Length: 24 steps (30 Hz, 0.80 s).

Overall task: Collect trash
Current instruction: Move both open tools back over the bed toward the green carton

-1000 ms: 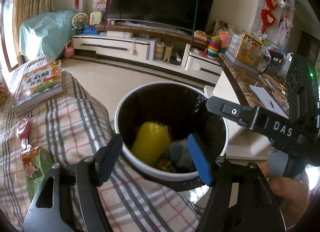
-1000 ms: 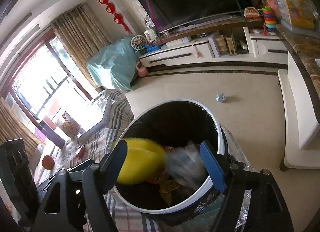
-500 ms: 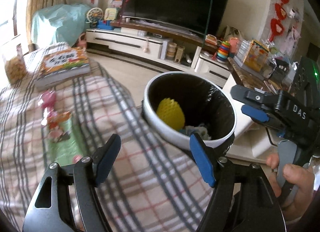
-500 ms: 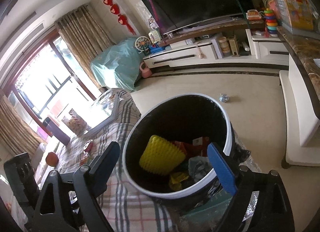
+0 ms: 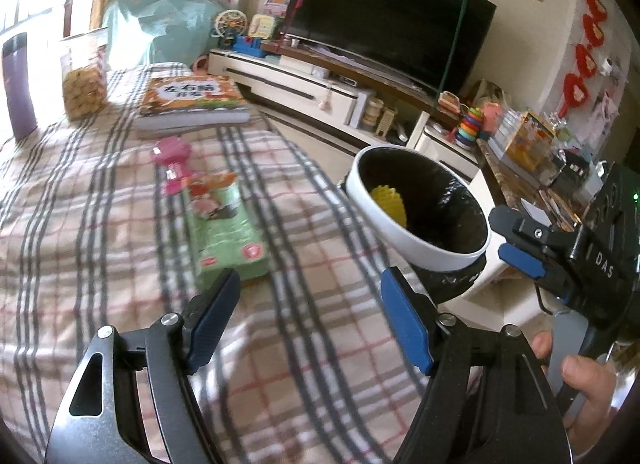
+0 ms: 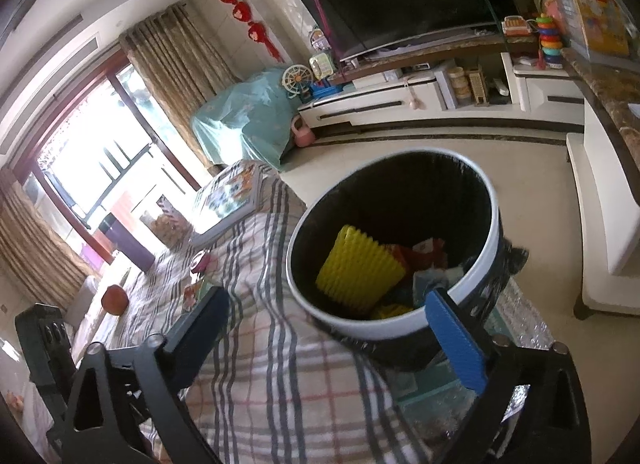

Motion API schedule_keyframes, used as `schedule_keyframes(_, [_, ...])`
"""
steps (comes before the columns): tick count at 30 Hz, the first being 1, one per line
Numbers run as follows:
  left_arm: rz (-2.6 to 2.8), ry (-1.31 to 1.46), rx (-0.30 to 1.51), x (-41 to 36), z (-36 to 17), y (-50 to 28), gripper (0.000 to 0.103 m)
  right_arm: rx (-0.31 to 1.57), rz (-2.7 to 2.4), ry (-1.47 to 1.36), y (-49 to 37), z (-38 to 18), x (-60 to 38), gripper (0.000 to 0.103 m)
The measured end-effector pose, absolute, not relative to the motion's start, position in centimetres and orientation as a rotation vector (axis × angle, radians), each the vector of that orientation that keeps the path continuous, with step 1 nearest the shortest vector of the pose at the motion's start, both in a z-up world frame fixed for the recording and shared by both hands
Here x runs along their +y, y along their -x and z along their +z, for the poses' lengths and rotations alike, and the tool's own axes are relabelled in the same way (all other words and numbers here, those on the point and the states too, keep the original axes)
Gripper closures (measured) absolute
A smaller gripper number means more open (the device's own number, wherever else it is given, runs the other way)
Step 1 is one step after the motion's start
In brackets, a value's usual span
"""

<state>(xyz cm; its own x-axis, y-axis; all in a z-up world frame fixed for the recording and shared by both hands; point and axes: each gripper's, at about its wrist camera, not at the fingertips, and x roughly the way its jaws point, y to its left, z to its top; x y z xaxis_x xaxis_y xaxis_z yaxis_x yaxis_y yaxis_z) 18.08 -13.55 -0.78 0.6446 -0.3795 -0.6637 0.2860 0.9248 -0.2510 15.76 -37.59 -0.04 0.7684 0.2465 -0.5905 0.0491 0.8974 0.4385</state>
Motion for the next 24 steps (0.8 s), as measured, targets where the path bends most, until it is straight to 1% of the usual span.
schedule_keyframes(8, [-0.324,0.142,0.768,-10.4,-1.0,-16.9,0.024,0.729,0.129,-0.436,-14.8,-0.9,-35.8,0.0])
schedule_keyframes(24, [-0.196,0.193,0.774,-3.7,-2.1,-15.5,0.023,0.742,0.25,-0.331,-14.2,-1.2,-29.1,0.0])
